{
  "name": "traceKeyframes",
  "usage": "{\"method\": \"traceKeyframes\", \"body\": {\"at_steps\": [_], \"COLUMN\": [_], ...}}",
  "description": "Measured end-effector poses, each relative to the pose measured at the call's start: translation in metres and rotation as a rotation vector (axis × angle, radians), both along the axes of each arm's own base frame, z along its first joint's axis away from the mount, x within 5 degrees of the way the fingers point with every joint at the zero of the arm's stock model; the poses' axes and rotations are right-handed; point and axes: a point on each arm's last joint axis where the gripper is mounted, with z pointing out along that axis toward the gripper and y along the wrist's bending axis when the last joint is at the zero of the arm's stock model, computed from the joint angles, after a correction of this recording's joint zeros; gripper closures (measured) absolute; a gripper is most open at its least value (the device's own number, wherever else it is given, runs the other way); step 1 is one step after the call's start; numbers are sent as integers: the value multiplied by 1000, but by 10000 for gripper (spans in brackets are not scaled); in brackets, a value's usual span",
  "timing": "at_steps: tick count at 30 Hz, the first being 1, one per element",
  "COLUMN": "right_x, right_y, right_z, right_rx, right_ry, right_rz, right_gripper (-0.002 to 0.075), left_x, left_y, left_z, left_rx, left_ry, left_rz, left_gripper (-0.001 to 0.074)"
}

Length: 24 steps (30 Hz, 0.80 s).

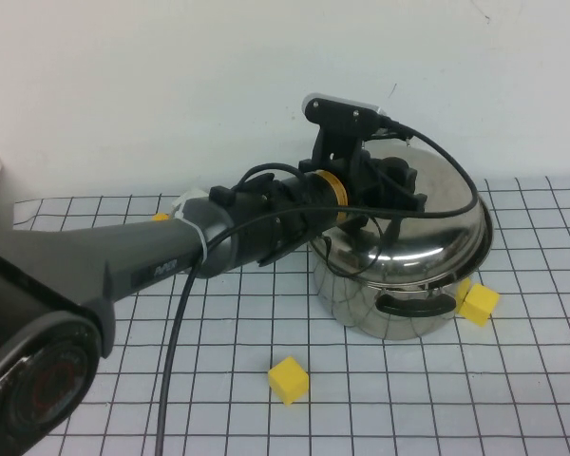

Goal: Cover the pot
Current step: Place the pot lid on the pot

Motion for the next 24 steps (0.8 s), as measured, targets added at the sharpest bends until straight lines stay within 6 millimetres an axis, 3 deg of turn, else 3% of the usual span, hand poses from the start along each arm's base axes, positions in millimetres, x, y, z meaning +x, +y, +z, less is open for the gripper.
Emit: {"method": "traceKeyframes", "body": {"at_steps": [8, 24], "right_x": [0, 0], "right_y": [0, 0], "right_z": [0, 0], "right_rx": [0, 0], "right_ry": [0, 0], "right_rz": [0, 0], "right_gripper": [717, 717], "left_x": [1, -1], "left_y": [-5, -12], "left_z": [-11, -14], "left_rx": [26, 36], "left_ry": [-19, -105], "left_rz": [-59, -148], "left_gripper": [401, 400]}}
